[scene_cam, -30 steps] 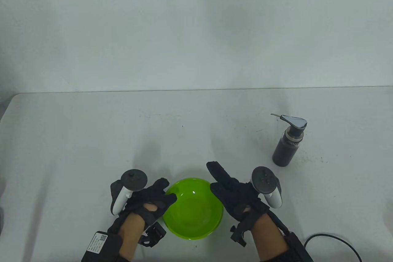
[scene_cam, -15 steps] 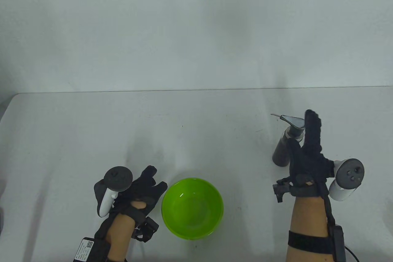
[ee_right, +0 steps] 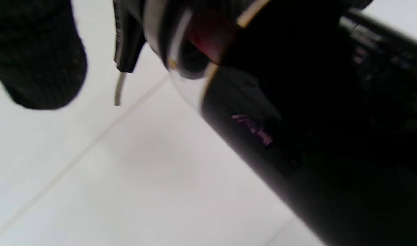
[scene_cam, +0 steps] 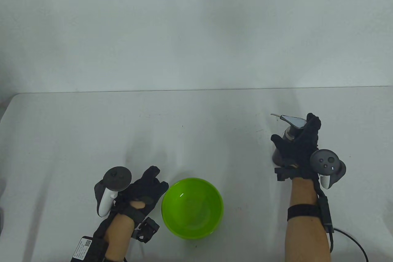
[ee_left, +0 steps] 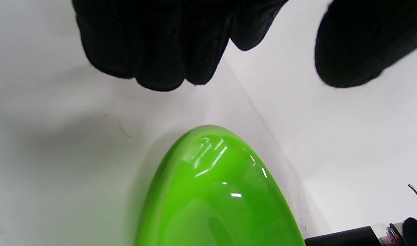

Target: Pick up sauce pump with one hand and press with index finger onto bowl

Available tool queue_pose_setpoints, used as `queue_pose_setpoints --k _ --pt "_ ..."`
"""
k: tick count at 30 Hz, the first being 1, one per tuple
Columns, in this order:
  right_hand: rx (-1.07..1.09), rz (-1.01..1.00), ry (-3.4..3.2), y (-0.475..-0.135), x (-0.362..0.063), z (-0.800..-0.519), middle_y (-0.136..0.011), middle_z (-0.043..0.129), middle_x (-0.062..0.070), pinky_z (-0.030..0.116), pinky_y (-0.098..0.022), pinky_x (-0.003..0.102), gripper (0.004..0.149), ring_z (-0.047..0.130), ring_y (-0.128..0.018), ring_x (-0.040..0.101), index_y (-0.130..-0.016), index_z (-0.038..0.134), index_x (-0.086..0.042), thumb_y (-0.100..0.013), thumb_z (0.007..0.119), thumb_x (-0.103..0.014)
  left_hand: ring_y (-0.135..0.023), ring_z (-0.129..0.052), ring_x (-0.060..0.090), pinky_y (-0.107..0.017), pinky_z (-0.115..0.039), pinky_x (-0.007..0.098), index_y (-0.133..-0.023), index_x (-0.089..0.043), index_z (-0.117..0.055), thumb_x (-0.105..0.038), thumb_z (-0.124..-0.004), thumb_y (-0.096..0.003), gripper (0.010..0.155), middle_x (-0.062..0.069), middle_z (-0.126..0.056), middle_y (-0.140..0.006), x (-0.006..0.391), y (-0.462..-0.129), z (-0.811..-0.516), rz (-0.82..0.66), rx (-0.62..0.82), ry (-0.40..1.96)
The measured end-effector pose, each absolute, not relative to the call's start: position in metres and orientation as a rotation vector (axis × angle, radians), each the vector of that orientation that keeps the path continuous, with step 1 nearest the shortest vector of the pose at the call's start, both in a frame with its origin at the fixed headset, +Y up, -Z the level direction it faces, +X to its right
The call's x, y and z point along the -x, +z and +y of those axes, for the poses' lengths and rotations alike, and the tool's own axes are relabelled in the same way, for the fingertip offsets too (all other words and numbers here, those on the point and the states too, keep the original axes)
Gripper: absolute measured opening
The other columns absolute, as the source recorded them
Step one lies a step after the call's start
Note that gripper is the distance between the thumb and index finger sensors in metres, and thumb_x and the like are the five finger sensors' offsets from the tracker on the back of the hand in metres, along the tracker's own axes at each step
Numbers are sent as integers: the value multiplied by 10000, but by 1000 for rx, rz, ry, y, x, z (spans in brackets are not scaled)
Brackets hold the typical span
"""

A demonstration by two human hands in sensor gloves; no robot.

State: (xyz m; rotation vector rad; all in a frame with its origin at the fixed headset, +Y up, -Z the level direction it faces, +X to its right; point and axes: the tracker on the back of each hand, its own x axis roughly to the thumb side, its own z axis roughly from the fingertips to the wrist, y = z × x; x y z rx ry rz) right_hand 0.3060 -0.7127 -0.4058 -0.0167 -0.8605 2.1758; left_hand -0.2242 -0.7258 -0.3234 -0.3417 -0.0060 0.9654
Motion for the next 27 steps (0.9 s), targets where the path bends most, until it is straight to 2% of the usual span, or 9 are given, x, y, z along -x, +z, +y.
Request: queue_pose_setpoints --k 3,5,7,11,15,17,21,24,27 --pt "77 -910 2160 -411 -306 -726 -1086 395 -1 737 -606 709 1169 833 -840 412 -899 14 -468 -343 1040 -545 -872 -816 437 -619 -740 549 -1093 -216 -459 -593 -833 -437 845 111 -680 -1043 227 -325 -727 -2 339 982" --pt "104 -950 2169 -414 -305 -732 -1065 436 15 814 -580 665 1180 869 -794 399 -900 16 -454 -342 1054 -517 -872 -817 435 -619 -740 549 -1094 -217 -456 -592 -831 -438 844 112 -678 -1043 227 -326 -729 -2 344 988" --pt "114 -975 2192 -416 -301 -732 -1038 468 44 912 -536 573 1198 880 -765 407 -896 3 -429 -344 1063 -504 -867 -822 433 -616 -744 544 -1094 -217 -456 -595 -829 -440 842 109 -683 -1040 228 -326 -730 17 349 979" --pt "101 -1002 2232 -416 -301 -726 -1010 506 65 951 -502 525 1222 909 -709 413 -903 8 -404 -336 1086 -495 -859 -832 427 -611 -751 540 -1092 -216 -459 -599 -822 -440 839 106 -693 -1033 227 -326 -731 20 342 967" --pt "102 -944 2164 -408 -305 -715 -964 584 78 971 -467 534 1215 936 -674 422 -921 45 -431 -344 1114 -458 -861 -831 425 -613 -750 539 -1093 -215 -454 -600 -816 -443 838 106 -690 -1034 227 -325 -731 19 346 978" --pt "65 -903 2151 -404 -306 -703 -948 605 87 975 -467 526 1210 950 -673 418 -928 52 -450 -353 1117 -460 -859 -832 424 -611 -751 538 -1092 -214 -453 -600 -814 -445 836 107 -689 -1034 227 -325 -731 17 346 989" --pt "-89 -864 2164 -389 -295 -656 -936 610 93 976 -472 517 1202 982 -672 429 -947 64 -460 -365 1116 -459 -859 -834 421 -612 -752 537 -1093 -215 -448 -600 -810 -446 836 104 -688 -1034 226 -324 -728 0 325 1000" --pt "-295 -735 2262 -370 -268 -610 -1005 566 29 971 -471 535 1175 991 -646 427 -959 90 -471 -379 1111 -446 -860 -833 418 -613 -751 536 -1093 -217 -444 -601 -807 -447 835 102 -686 -1034 225 -323 -728 -7 326 1005" --pt "-423 -710 2411 -347 -239 -584 -1009 572 10 964 -489 523 1149 983 -669 398 -959 103 -491 -389 1100 -454 -862 -831 417 -615 -750 536 -1092 -217 -442 -602 -803 -449 832 100 -682 -1036 225 -322 -728 -15 328 1008"
